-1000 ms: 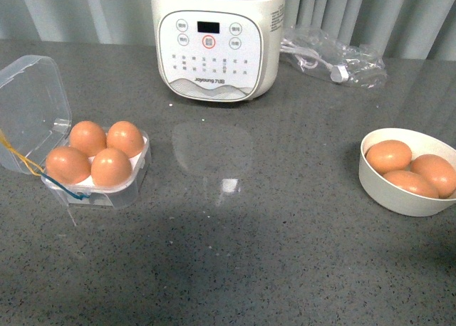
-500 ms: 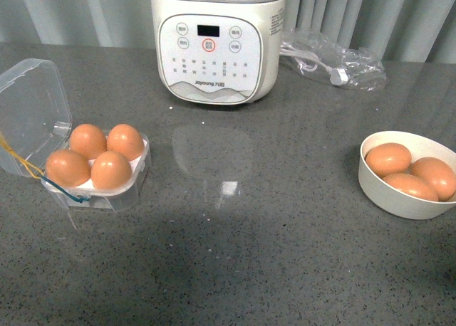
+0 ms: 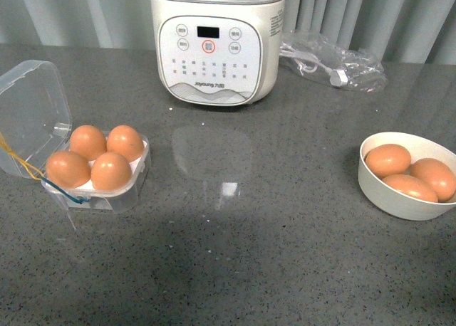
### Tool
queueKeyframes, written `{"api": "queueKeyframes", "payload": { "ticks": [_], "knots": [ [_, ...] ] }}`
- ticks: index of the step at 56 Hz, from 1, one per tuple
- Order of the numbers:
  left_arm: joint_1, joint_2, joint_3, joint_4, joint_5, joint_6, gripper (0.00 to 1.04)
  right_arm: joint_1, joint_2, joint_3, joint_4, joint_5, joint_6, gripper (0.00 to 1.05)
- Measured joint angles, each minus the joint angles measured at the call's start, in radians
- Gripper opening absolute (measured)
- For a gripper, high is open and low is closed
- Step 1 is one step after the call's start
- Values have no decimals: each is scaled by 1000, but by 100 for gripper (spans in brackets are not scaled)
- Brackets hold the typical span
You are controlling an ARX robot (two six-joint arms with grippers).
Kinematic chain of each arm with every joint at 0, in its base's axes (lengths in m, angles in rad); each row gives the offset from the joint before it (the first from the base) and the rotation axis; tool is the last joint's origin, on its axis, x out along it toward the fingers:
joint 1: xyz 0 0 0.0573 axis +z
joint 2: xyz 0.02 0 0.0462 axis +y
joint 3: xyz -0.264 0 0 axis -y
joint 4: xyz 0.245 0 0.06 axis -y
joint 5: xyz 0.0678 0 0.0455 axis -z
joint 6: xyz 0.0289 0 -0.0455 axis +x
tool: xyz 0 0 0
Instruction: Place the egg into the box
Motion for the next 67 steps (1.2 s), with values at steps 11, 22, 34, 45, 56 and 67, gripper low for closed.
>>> {"api": "queueKeyframes", "payload": {
  "ticks": [11, 22, 34, 45, 56, 67],
  "knots": [
    [0, 0, 0, 0, 0, 0, 98, 0, 0, 0, -1, 0, 0, 32],
    [0, 0, 0, 0, 0, 0, 98, 0, 0, 0, -1, 0, 0, 78],
    [56, 431, 83, 102, -307, -158, 98, 0, 0, 0, -2, 0, 1, 97],
    [234, 1054, 281, 394, -260, -177, 98, 0, 0, 0, -2, 0, 1, 97],
    [206, 1455, 477, 459, -312, -196, 98, 0, 0, 0, -2, 0, 1, 97],
    [148, 1631, 658, 414, -304, -239, 98, 0, 0, 0, -2, 0, 1, 97]
  ]
}}
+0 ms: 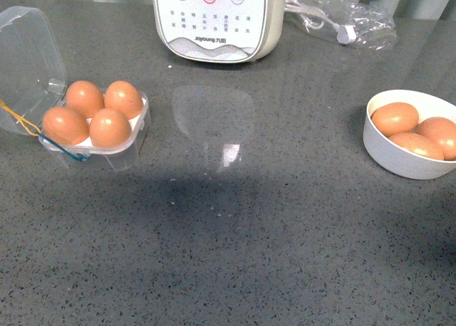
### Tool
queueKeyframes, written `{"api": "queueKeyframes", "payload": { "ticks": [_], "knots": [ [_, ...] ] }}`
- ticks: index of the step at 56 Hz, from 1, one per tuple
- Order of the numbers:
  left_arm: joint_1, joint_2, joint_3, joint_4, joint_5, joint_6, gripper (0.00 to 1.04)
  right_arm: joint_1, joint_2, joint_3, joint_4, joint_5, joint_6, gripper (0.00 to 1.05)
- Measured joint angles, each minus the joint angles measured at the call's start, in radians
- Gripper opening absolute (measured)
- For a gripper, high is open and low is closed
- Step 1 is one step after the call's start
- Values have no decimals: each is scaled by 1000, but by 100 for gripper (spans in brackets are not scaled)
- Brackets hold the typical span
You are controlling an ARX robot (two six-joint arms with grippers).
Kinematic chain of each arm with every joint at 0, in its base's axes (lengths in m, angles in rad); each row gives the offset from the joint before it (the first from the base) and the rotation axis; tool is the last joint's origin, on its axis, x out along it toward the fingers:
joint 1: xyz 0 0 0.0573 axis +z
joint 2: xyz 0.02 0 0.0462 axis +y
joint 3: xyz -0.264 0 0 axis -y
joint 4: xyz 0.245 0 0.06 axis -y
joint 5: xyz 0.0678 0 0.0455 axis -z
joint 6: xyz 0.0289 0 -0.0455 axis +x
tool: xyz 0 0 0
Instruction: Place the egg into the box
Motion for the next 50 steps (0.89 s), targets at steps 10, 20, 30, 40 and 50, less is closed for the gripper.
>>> {"api": "queueKeyframes", "payload": {
  "ticks": [10, 20, 30, 40, 50],
  "knots": [
    [-61, 2, 41, -84, 107, -52, 98, 0, 0, 0, 0, 0, 0, 97],
    [-44, -52, 26, -56, 94, -94, 98, 0, 0, 0, 0, 1, 0, 97],
    [46, -124, -37, -24, 14, -83, 98, 0, 0, 0, 0, 0, 0, 97],
    [102, -131, -213, 381, 339, 68, 82, 0, 0, 0, 0, 0, 0, 97],
    [47, -192, -406, 737, 499, 202, 51, -1, 0, 0, 0, 0, 0, 97]
  ]
}}
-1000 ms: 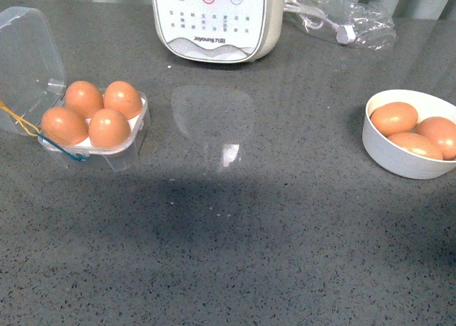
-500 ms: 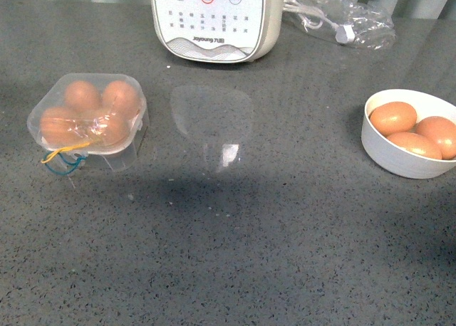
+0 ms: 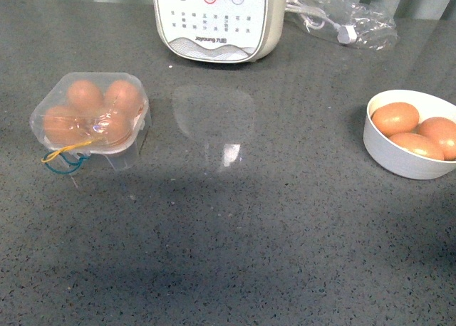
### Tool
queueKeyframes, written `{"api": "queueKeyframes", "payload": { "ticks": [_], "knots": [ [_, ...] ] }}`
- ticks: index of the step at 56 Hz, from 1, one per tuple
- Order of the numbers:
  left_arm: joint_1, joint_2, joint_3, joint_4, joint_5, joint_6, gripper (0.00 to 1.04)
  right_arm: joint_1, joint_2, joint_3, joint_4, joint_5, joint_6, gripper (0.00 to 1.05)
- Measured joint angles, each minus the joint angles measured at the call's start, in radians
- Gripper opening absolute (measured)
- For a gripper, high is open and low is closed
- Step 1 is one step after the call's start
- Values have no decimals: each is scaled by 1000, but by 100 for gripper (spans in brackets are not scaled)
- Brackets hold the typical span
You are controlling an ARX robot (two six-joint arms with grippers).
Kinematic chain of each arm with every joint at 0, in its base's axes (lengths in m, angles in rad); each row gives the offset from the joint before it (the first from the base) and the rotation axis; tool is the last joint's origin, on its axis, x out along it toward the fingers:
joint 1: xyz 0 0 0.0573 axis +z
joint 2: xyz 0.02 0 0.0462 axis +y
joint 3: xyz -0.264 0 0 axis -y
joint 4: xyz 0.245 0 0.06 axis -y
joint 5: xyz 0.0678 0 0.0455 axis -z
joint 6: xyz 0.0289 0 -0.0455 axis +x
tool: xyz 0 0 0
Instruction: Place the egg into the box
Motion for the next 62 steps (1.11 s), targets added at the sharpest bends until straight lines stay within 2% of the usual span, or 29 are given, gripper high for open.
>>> {"api": "queueKeyframes", "payload": {
  "ticks": [16, 28, 30, 34, 62],
  "knots": [
    [-63, -210, -139, -75, -74, 26, 4, 0, 0, 0, 0, 0, 0, 97],
    [-111, -418, -213, -209, -116, 33, 4, 0, 0, 0, 0, 0, 0, 97],
    [-147, -460, -224, -241, -174, 33, 4, 0, -1, 0, 0, 0, 0, 97],
    [-188, -545, -241, -305, -190, 34, 4, 0, -1, 0, 0, 1, 0, 97],
    [-194, -955, -252, -667, -194, 33, 4, 0, -1, 0, 0, 1, 0, 97]
  ]
}}
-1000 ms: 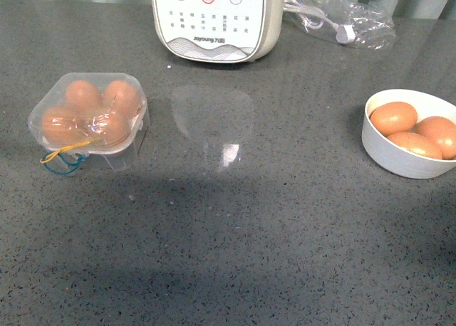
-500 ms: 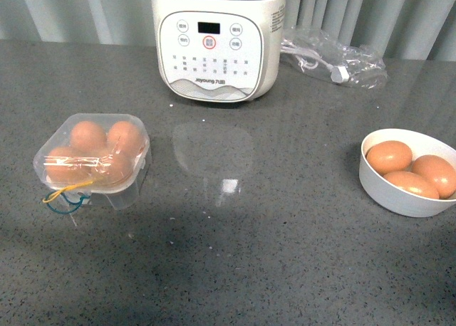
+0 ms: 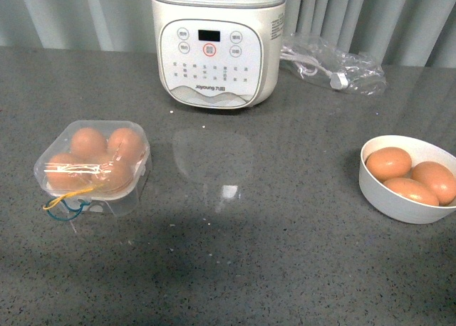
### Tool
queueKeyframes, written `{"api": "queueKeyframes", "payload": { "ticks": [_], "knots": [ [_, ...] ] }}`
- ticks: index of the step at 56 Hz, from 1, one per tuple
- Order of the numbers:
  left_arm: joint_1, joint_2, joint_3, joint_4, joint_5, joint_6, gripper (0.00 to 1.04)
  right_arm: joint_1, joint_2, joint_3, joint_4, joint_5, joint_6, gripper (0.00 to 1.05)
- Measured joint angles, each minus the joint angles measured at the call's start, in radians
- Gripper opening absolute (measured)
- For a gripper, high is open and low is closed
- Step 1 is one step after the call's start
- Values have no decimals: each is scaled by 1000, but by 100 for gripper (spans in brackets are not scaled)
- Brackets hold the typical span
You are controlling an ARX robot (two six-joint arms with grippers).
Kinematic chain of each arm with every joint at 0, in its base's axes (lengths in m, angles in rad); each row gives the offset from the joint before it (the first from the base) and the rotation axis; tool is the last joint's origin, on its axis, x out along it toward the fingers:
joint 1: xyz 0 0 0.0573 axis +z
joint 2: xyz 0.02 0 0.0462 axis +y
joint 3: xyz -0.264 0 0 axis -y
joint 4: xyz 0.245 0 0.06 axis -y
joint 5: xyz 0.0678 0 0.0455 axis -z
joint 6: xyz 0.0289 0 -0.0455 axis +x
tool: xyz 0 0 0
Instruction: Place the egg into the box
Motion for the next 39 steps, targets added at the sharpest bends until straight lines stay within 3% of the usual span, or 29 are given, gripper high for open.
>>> {"api": "queueKeyframes", "payload": {
  "ticks": [39],
  "knots": [
    [0, -290, 0, -283, 0, 0, 4, 0, 0, 0, 0, 0, 0, 97]
  ]
}}
